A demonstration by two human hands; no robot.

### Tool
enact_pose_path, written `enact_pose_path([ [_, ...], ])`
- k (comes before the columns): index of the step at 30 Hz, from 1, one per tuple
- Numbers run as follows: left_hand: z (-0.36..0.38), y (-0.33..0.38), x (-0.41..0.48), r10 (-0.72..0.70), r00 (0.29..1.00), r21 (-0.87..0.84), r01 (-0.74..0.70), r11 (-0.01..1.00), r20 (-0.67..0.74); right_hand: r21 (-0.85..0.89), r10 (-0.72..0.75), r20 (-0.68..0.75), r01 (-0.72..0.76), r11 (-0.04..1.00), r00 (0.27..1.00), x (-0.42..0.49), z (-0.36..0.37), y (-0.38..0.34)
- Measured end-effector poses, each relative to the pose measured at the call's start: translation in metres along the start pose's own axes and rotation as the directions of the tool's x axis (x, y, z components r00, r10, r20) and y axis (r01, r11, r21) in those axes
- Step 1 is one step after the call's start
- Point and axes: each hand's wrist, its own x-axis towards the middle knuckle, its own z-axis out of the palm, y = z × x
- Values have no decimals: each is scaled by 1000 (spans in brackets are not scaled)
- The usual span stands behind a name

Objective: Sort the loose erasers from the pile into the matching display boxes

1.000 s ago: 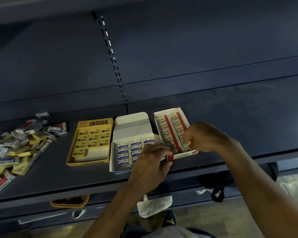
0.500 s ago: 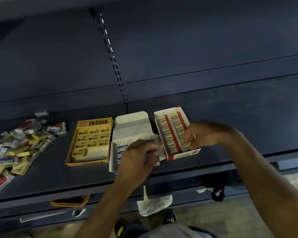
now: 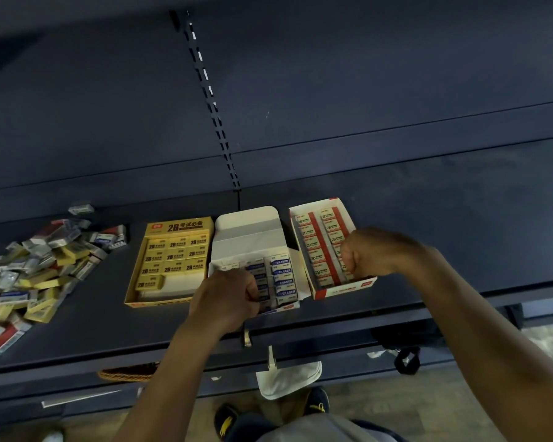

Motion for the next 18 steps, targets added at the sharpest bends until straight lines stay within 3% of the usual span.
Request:
enact_pose_path([
  [9, -7, 2, 12, 32, 993, 45, -37, 998, 116, 12, -1, -14, 1, 1000, 1000, 3, 1, 0],
  [18, -7, 0, 11, 50, 994, 9, -51, 999, 98, -68, 27, -70, -31, 997, 997, 0, 8, -7],
])
